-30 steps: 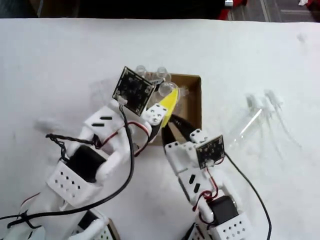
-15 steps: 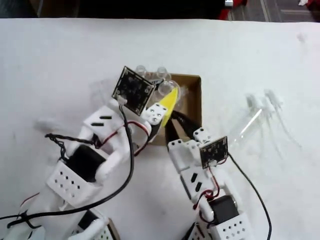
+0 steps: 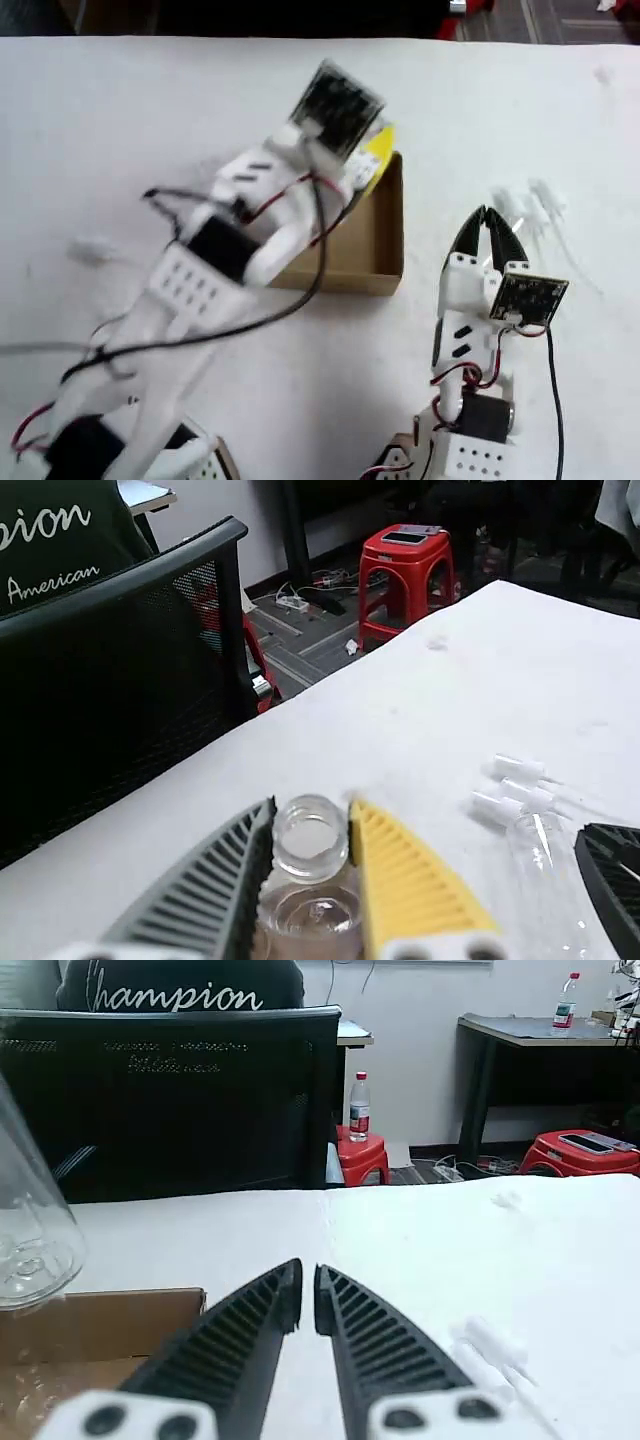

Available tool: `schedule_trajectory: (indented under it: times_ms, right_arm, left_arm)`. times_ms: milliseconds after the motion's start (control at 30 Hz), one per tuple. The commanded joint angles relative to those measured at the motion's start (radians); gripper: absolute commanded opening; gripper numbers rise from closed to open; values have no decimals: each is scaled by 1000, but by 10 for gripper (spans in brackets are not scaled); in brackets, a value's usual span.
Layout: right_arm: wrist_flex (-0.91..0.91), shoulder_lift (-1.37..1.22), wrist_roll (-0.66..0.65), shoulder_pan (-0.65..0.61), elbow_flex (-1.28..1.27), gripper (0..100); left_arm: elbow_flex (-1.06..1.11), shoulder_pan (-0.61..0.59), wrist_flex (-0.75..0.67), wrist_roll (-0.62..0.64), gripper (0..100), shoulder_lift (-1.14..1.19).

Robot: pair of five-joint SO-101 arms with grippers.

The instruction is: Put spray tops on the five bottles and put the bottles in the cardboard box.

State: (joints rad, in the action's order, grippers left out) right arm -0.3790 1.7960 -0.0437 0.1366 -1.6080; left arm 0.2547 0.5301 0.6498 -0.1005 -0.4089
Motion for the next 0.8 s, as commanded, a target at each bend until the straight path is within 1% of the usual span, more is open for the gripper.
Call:
schedule_trajectory:
  times_ms: [0,133,333,533,667,767]
  right_arm:
    - [116,5,-3,18,-32,19]
    - [166,5,-11,18,-75,19]
    - [163,4,-12,12,-81,21]
    - [139,4,-12,10,-81,22]
    - [137,4,-9,10,-81,22]
    - [137,4,-8,10,-81,22]
  left_arm:
    - [-189,15,11,-8,31,171]
    - [-241,10,9,-8,31,288]
    - [-245,7,-5,-8,31,371]
    - [-242,-21,-127,2,31,476]
    - [-245,-41,-184,80,31,536]
    - [-245,-42,-230,86,31,572]
